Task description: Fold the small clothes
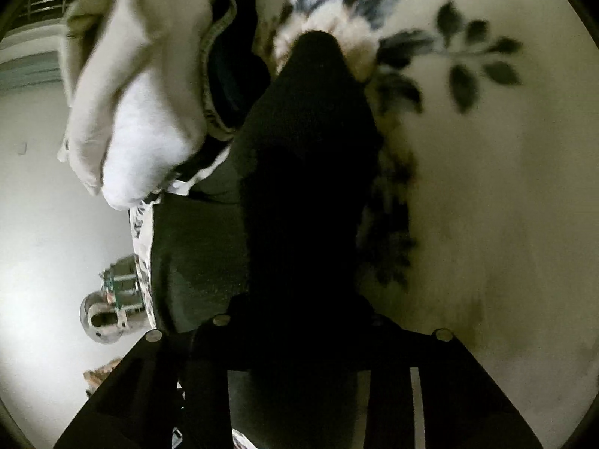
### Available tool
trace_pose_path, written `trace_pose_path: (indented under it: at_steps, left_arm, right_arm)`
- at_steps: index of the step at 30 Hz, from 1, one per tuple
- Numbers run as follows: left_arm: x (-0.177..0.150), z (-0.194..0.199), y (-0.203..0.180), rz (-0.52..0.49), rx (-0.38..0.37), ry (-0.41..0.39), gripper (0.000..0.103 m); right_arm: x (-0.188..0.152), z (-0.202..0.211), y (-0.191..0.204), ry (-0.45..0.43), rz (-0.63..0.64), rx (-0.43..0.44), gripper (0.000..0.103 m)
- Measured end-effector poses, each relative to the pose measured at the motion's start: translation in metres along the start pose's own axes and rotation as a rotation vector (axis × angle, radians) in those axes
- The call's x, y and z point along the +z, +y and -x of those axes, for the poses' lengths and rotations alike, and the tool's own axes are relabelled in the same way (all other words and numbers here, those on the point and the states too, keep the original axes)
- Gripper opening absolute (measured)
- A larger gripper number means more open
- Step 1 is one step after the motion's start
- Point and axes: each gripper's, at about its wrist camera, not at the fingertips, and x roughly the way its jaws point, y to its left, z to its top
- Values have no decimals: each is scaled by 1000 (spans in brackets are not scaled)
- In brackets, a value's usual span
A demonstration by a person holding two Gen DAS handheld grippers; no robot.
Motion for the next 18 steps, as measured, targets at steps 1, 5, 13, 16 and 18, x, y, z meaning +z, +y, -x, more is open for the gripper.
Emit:
trace_pose_path:
  at_steps: [1,5,13,16,18]
  left_arm:
    - [6,3,-4,-18,5,15,20]
    - [35,25,-11,-89,36,58,19]
    - [79,46,-12,-213,58,186,18]
    - [77,45,4,-200,55,233,35]
    - [70,48,12,-183,39,237,72]
  right_arm:
    - [-6,4,3,-22,-11,0,33]
    - [-42,22,13,-83,-59,3,32]
    - [-176,41,-2,-70,-286,32,30]
    - [-206,29,-22,-45,-349,0,32]
    - [-208,26,-39,-53,-389,-1,38]
